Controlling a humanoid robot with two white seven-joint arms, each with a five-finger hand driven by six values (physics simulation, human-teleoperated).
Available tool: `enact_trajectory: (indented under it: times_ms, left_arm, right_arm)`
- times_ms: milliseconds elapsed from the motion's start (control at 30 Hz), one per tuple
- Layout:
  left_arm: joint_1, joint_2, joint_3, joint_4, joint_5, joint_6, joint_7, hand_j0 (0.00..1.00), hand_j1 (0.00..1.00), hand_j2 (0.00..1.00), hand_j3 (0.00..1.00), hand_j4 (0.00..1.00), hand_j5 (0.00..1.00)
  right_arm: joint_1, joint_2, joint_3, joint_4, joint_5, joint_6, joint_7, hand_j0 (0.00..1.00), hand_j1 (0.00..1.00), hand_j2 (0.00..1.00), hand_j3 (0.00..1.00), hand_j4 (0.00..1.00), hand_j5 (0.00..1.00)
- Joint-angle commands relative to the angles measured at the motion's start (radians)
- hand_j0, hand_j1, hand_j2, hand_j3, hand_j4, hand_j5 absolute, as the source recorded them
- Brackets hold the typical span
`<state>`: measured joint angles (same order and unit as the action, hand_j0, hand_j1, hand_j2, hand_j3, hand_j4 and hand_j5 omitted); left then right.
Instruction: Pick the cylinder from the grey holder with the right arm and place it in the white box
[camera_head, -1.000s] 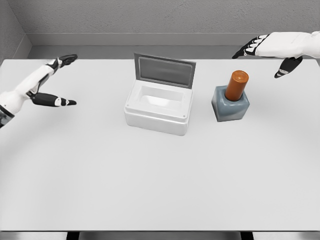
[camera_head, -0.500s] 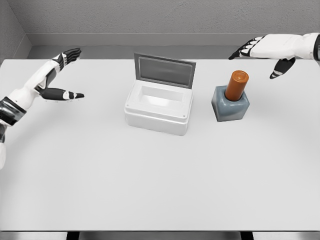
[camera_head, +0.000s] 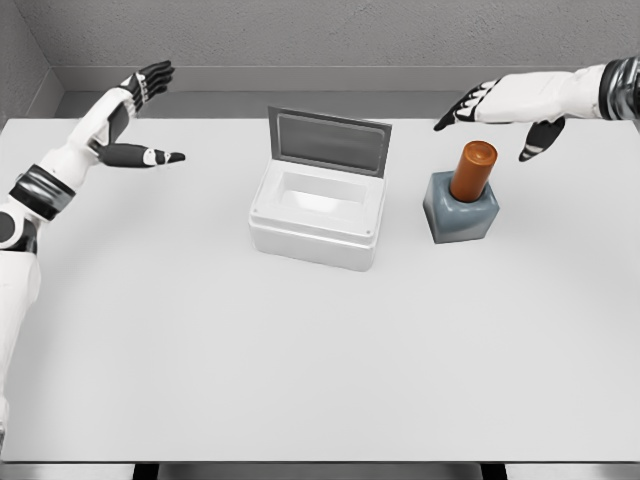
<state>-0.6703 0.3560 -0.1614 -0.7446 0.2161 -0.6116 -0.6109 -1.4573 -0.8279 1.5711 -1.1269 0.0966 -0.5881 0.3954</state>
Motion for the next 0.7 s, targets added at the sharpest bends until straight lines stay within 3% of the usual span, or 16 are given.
enact_trajectory:
  times_ms: [0, 167, 367, 667]
  left_arm:
    - [-0.005, -0.009, -0.023, 0.079, 0.003, 0.001, 0.0, 1.0, 1.0, 1.0, 1.0, 1.0, 1.0]
    - [-0.038, -0.058, -0.023, 0.146, -0.034, 0.001, 0.0, 1.0, 1.0, 1.0, 1.0, 1.0, 1.0]
    - [-0.038, -0.058, -0.021, 0.149, -0.035, 0.001, 0.0, 1.0, 1.0, 1.0, 1.0, 1.0, 1.0]
    - [-0.046, -0.063, -0.023, 0.152, -0.034, 0.001, 0.0, 1.0, 1.0, 1.0, 1.0, 1.0, 1.0]
  right_arm:
    - [0.0, 0.003, 0.004, 0.016, -0.02, -0.002, 0.013, 1.0, 1.0, 1.0, 1.0, 1.0, 1.0]
    - [0.008, 0.036, 0.013, 0.061, -0.095, -0.002, 0.053, 1.0, 1.0, 1.0, 1.0, 1.0, 1.0]
    - [0.018, 0.062, 0.027, 0.108, -0.095, 0.007, 0.049, 1.0, 1.0, 1.0, 1.0, 1.0, 1.0]
    - [0.025, 0.062, 0.044, 0.107, -0.092, 0.007, 0.049, 0.95, 0.95, 0.95, 0.95, 0.95, 0.95]
